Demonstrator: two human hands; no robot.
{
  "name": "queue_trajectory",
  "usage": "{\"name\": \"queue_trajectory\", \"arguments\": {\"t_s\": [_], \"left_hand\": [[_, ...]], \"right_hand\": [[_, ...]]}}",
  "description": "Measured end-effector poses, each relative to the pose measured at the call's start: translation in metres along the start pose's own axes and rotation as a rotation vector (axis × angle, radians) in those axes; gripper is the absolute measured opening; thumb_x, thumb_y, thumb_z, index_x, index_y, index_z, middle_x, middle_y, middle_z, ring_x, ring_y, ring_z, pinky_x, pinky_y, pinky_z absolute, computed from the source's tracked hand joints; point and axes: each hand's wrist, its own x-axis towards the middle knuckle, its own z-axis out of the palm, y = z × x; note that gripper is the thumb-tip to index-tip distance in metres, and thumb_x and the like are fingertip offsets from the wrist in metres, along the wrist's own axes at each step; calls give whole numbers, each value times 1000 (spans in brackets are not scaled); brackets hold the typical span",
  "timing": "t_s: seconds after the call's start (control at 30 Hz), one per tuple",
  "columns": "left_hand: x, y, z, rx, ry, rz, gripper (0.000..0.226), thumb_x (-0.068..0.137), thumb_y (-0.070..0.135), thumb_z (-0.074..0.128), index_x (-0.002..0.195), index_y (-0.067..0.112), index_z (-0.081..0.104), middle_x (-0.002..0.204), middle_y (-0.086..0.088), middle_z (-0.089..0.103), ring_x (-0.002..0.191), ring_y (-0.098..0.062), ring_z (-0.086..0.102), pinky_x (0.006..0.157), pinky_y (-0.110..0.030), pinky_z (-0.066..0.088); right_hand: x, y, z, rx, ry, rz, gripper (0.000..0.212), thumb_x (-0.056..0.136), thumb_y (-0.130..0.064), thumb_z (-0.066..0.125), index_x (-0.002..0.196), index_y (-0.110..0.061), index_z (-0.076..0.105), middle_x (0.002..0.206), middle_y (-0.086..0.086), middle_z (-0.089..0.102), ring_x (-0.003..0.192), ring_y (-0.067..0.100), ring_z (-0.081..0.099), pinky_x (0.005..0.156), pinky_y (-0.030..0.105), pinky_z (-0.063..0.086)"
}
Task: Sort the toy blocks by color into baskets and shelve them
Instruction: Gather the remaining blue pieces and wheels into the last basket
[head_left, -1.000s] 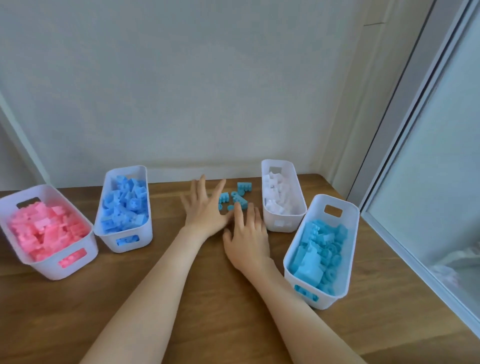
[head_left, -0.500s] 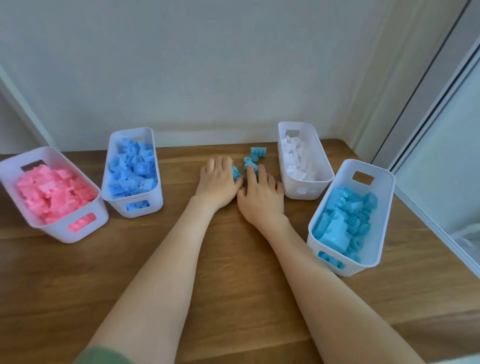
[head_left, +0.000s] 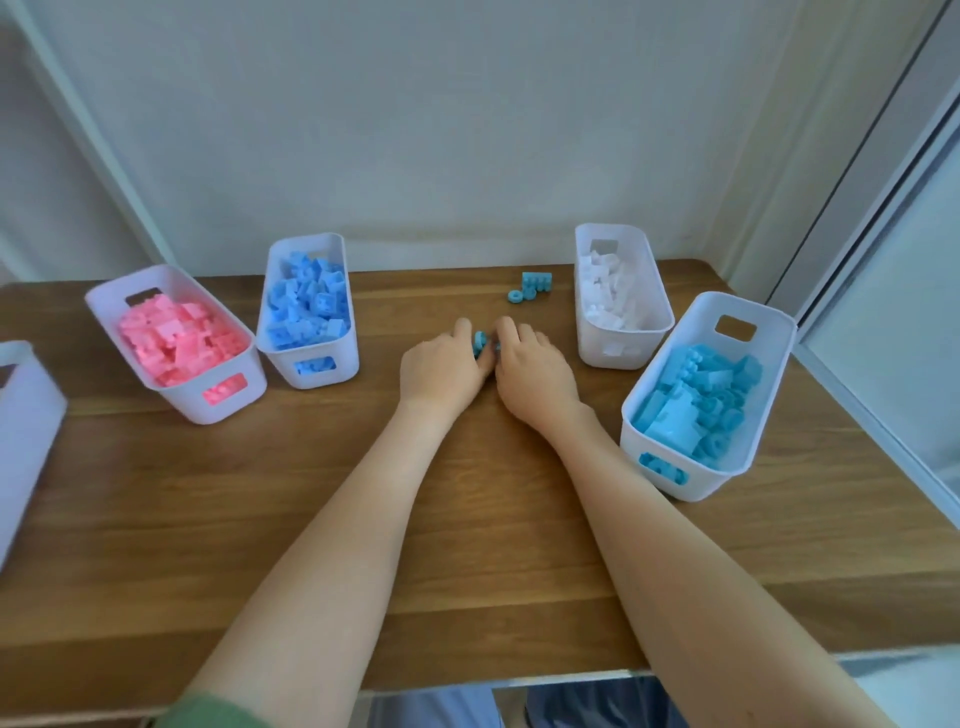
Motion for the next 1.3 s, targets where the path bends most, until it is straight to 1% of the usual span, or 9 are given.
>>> {"name": "queue_trajectory", "arguments": {"t_s": [0.23, 0.37, 0.47, 0.6, 0.67, 0.93, 1.07, 1.17, 1.3], "left_hand": [[-35, -1, -16, -121, -47, -49, 43, 98, 50, 33, 116, 17, 52, 70, 9, 50, 55, -6, 46, 46, -23, 27], [-48, -5, -23, -258, -17, -152, 44, 97, 50, 37, 118, 16, 55, 75, 6, 56, 66, -9, 53, 52, -23, 33], [-53, -3, -35, -336, -5, -213, 48, 98, 48, 37, 131, 17, 51, 97, -2, 63, 89, -18, 61, 68, -25, 41], [-47, 15, -58, -480, 102, -208, 36, 98, 42, 39, 77, 16, 53, 67, 1, 56, 65, -19, 55, 55, -31, 37], [-39, 32, -71, -538, 127, -196, 36, 96, 38, 41, 69, 15, 47, 61, 1, 51, 57, -17, 48, 51, -32, 32], [-28, 130, -94, -552, -16, 113, 35, 98, 32, 41, 68, 15, 38, 58, 5, 43, 53, -11, 41, 47, -25, 24], [-26, 172, -88, -564, -143, 259, 30, 98, 35, 41, 71, 21, 42, 68, 3, 51, 65, -13, 50, 54, -25, 32], [-27, 187, -72, -525, -263, 374, 24, 99, 38, 39, 96, 19, 53, 78, 2, 54, 76, -14, 55, 58, -24, 38], [-23, 185, -60, -354, -357, 426, 25, 99, 42, 38, 102, 21, 52, 77, 4, 55, 70, -9, 55, 57, -23, 44]], "right_hand": [[-14, -17, -18, 15, -56, 196, 23, 101, -32, 35, 114, -14, 40, 71, 0, 52, 52, 11, 45, 49, 25, 37], [-23, -19, -25, 203, -35, 233, 36, 98, -20, 44, 133, -13, 40, 102, 10, 53, 68, 16, 50, 62, 27, 44], [-26, -23, -35, 352, 26, 187, 33, 100, -36, 32, 102, -10, 53, 85, 7, 58, 78, 25, 58, 68, 33, 45], [-33, -23, -66, 492, 132, 168, 26, 100, -30, 39, 78, -19, 48, 63, -7, 50, 55, 5, 47, 52, 16, 32], [-35, -14, -89, 522, 212, 167, 30, 99, -28, 41, 70, -20, 43, 58, -10, 45, 52, 6, 42, 49, 17, 29], [-49, 104, -134, 236, 221, 416, 30, 97, -22, 38, 89, -1, 58, 82, 10, 57, 79, 30, 52, 63, 32, 35], [-40, 132, -126, -124, -174, 328, 20, 95, -22, 43, 105, -13, 59, 102, 2, 63, 90, 22, 58, 65, 27, 37], [-23, 135, -132, -243, -426, 397, 11, 86, -18, 54, 93, -23, 61, 90, -9, 61, 79, 11, 58, 66, 25, 40], [-38, 158, -127, -61, -153, 287, 23, 91, -10, 41, 100, -16, 62, 96, 1, 61, 85, 18, 54, 74, 26, 40]]}}
